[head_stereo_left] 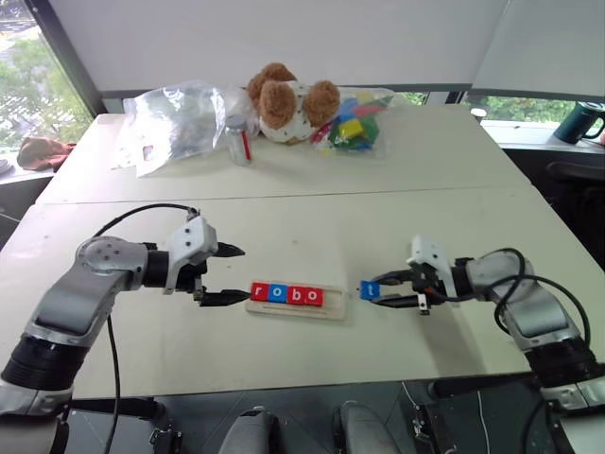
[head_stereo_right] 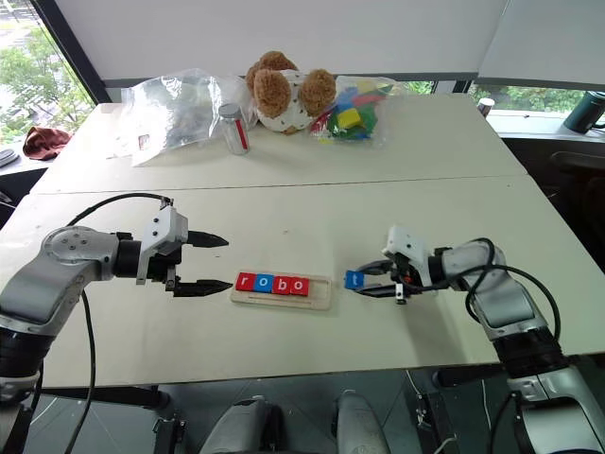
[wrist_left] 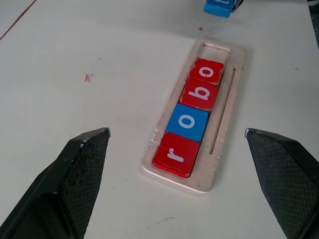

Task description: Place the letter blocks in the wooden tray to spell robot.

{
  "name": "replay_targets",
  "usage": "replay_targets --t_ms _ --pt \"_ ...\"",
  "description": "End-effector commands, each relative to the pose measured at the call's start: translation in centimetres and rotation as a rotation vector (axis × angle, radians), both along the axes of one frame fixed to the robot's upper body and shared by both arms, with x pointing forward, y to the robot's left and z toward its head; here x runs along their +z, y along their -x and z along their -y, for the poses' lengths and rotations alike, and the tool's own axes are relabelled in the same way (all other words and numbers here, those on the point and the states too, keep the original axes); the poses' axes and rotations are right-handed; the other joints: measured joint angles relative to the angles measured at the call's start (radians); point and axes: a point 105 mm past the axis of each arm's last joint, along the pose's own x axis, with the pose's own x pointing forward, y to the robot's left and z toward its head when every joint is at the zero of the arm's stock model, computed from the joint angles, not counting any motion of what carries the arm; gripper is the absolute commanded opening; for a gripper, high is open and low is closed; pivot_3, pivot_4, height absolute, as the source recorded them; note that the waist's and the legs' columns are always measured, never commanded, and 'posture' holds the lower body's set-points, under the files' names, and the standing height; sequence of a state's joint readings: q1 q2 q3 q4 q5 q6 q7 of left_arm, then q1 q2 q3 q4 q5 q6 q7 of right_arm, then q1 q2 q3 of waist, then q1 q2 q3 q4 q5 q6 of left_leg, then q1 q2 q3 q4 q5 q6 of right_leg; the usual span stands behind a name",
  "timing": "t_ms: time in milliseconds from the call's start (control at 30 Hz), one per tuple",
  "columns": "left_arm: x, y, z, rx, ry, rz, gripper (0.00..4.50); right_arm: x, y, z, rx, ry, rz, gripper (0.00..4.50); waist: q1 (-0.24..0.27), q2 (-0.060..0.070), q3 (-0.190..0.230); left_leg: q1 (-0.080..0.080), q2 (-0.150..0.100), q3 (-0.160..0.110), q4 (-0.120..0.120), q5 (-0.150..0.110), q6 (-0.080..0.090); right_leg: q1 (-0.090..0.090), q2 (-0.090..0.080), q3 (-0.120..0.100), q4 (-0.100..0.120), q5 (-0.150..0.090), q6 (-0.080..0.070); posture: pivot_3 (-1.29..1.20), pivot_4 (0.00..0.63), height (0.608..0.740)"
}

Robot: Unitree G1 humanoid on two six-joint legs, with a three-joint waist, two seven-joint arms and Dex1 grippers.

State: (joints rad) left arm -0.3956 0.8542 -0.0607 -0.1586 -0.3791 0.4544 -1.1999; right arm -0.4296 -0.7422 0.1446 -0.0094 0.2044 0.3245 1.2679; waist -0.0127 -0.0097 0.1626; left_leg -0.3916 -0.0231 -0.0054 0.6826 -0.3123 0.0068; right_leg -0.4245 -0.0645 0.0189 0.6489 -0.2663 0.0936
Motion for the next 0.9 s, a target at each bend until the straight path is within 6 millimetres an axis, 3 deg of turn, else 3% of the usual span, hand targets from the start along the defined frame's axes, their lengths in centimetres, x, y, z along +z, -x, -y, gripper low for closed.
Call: replay_targets --t_ms 33,333,900 --pt "0.8 0.0 0.1 -0.016 -0.012 0.045 4.5 0.5 0.1 -1.7 0.027 0.018 0.032 1.1 0.002 0.0 0.0 0.0 0.0 0.0 0.0 0.0 0.0 0.0 0.0 0.0 0.0 0.0 0.0 0.0 0.15 0.74" --pt "0.4 0.1 0.5 -0.019 -0.002 0.037 4.5 -1.0 0.1 -3.5 0.07 0.112 0.033 1.1 0.001 0.0 0.0 -0.001 -0.001 0.0 0.0 0.0 0.0 -0.001 -0.001 0.0 0.0 0.0 0.0 0.0 0.15 0.74" --pt "-0.1 0.7 1.0 -0.01 0.017 0.026 4.5 -1.3 -0.2 -5.2 0.103 0.11 0.035 1.1 0.002 0.0 0.0 -0.001 -0.001 0.0 0.0 0.0 0.0 -0.001 0.0 0.0 0.0 0.0 0.0 0.0 0.15 0.74"
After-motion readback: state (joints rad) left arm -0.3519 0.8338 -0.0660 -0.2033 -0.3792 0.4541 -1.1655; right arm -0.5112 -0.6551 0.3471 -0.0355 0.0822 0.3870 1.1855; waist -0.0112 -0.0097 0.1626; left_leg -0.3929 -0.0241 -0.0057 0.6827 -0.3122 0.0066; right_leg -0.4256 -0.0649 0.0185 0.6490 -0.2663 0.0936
